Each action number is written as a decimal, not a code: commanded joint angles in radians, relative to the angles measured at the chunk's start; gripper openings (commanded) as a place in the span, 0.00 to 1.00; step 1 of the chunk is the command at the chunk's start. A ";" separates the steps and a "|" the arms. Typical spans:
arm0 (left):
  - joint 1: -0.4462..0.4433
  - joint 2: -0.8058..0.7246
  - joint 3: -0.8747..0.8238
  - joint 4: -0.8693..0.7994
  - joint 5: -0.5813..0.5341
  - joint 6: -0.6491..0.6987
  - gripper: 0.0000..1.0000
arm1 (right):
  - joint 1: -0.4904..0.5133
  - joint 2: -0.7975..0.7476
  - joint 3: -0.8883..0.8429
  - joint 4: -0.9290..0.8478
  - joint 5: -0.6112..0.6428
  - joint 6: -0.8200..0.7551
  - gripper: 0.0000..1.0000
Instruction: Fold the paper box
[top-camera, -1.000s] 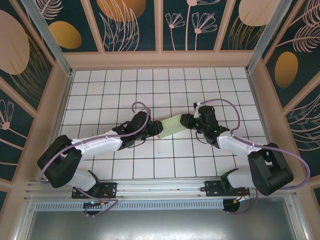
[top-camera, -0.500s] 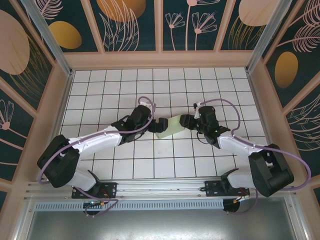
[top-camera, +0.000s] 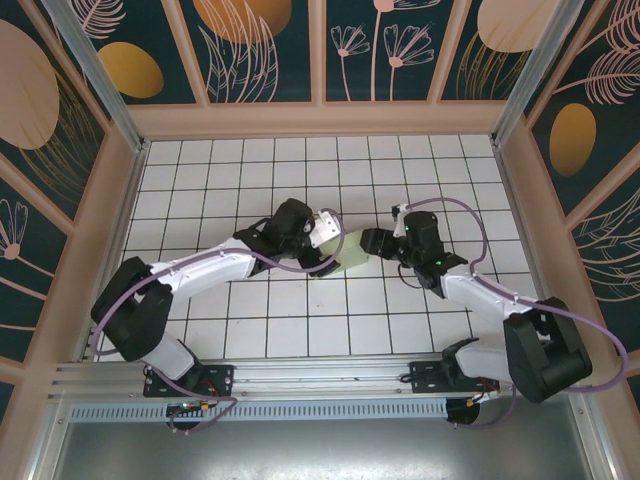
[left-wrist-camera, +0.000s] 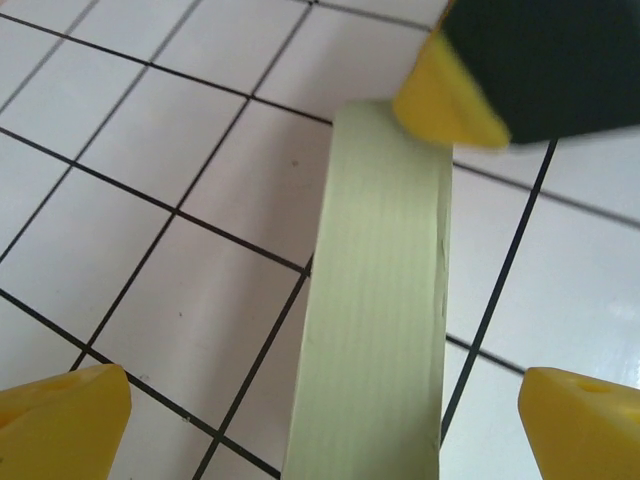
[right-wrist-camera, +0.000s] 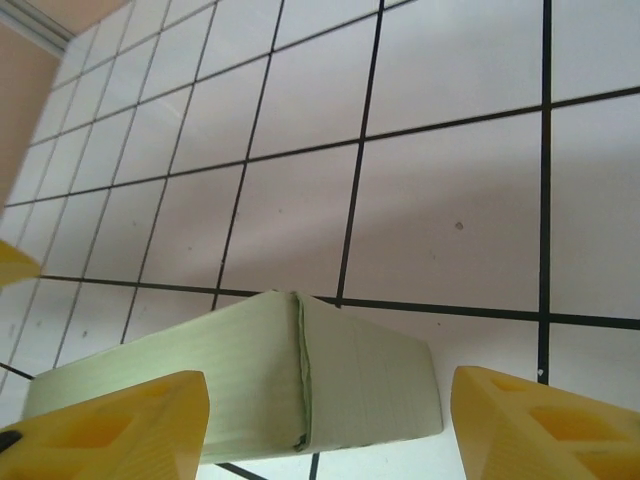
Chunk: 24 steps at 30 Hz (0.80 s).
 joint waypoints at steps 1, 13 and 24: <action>0.000 0.050 0.041 -0.077 0.005 0.100 0.94 | -0.029 -0.073 -0.019 0.030 -0.062 0.006 0.66; 0.001 0.033 0.036 -0.054 0.078 0.115 0.60 | -0.146 -0.224 -0.052 -0.079 -0.001 0.004 0.66; -0.003 0.009 0.001 0.034 0.007 0.149 0.41 | -0.202 -0.306 -0.029 -0.183 0.045 -0.036 0.66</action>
